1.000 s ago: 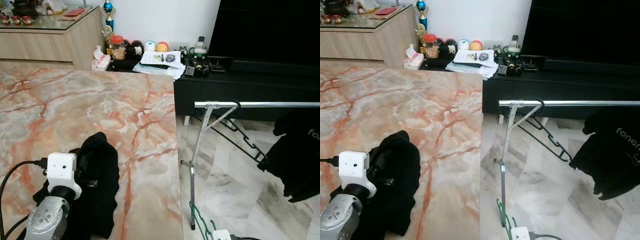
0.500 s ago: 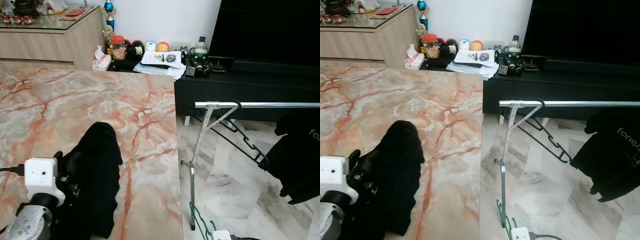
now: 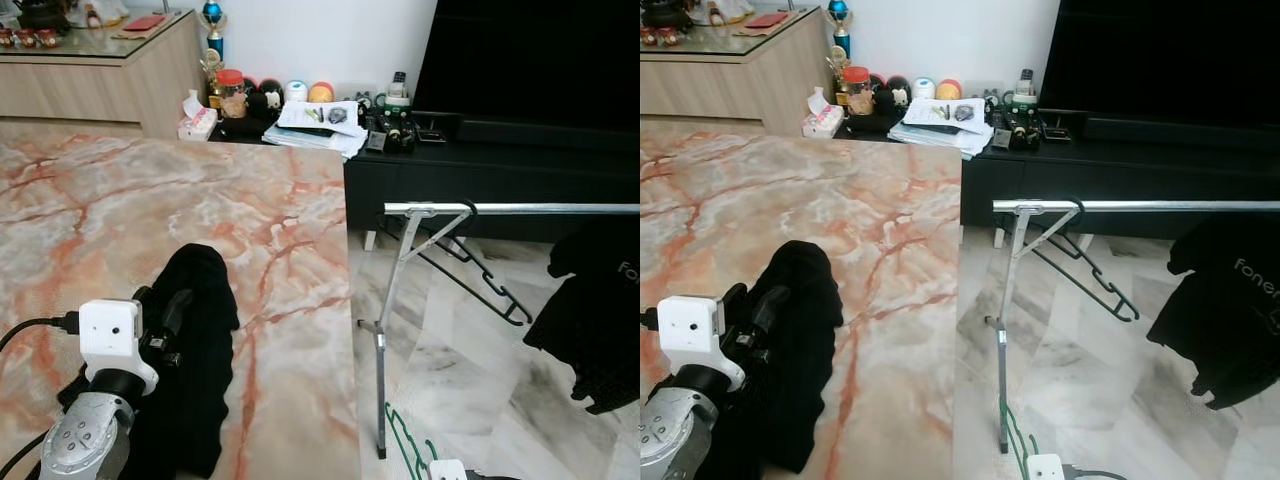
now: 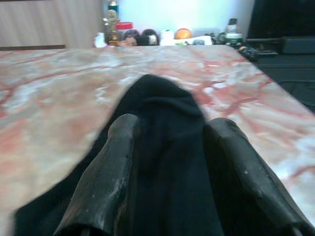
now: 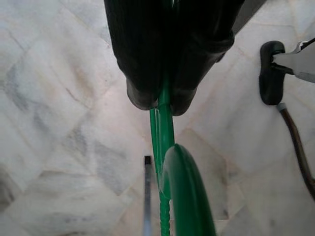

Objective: Hang hanger

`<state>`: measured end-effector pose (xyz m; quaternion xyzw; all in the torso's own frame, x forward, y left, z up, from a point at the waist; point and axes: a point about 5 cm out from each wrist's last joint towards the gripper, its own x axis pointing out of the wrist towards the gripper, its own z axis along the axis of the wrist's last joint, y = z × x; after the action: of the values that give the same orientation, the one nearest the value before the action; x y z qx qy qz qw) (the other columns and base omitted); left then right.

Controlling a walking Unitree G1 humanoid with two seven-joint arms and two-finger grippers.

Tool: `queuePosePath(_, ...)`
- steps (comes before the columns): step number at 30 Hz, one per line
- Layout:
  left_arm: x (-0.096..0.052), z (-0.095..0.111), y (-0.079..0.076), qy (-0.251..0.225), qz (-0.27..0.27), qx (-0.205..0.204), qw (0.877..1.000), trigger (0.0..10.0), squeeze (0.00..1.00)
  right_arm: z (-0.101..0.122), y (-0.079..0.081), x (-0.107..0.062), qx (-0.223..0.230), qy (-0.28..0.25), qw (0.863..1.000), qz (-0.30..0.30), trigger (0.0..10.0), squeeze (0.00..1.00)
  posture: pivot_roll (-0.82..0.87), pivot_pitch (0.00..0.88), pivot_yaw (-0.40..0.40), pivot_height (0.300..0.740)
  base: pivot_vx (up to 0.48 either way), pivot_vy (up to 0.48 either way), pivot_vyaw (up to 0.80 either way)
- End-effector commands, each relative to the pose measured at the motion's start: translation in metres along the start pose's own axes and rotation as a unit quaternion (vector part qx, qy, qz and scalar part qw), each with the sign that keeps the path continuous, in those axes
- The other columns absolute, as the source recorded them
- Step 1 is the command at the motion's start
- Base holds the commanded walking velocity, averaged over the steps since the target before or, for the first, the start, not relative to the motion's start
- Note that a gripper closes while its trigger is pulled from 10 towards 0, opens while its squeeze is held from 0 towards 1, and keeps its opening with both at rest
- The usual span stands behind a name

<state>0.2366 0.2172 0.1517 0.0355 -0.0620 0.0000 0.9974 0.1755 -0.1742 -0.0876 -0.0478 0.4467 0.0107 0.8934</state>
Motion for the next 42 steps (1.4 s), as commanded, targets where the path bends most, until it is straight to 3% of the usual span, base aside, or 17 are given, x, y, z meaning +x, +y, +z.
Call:
queuePosePath(1,0.001,0.001,-0.003,0.001,-0.003,0.006,1.0,10.0,0.0,-0.002,-0.006,-0.001,0.009,0.005,1.0,-0.011,10.0,0.0,0.13,0.084,-0.028,0.74,0.0,-0.48,0.0)
queuePosePath(32,0.005,-0.004,-0.01,0.004,-0.017,0.004,1.0,10.0,0.0,0.004,-0.004,0.001,0.012,-0.006,1.0,-0.013,10.0,0.0,0.12,0.089,-0.028,0.74,0.0,-0.478,0.0)
queuePosePath(37,0.006,-0.024,-0.013,0.05,-0.035,0.003,0.998,10.0,0.0,0.004,-0.002,0.001,0.013,-0.007,1.0,-0.012,10.0,0.0,0.12,0.086,-0.025,0.74,0.0,-0.062,0.0)
queuePosePath(39,0.002,-0.053,-0.011,0.109,-0.04,0.001,0.993,10.0,0.0,0.004,-0.002,0.001,0.014,-0.007,1.0,-0.011,10.0,0.0,0.12,0.086,-0.025,0.74,0.0,0.0,0.0)
queuePosePath(42,-0.004,-0.077,-0.009,0.154,-0.042,0.013,0.987,10.0,0.0,0.005,-0.002,0.001,0.014,-0.007,1.0,-0.011,10.0,0.0,0.12,0.084,-0.026,0.74,0.0,0.0,0.0)
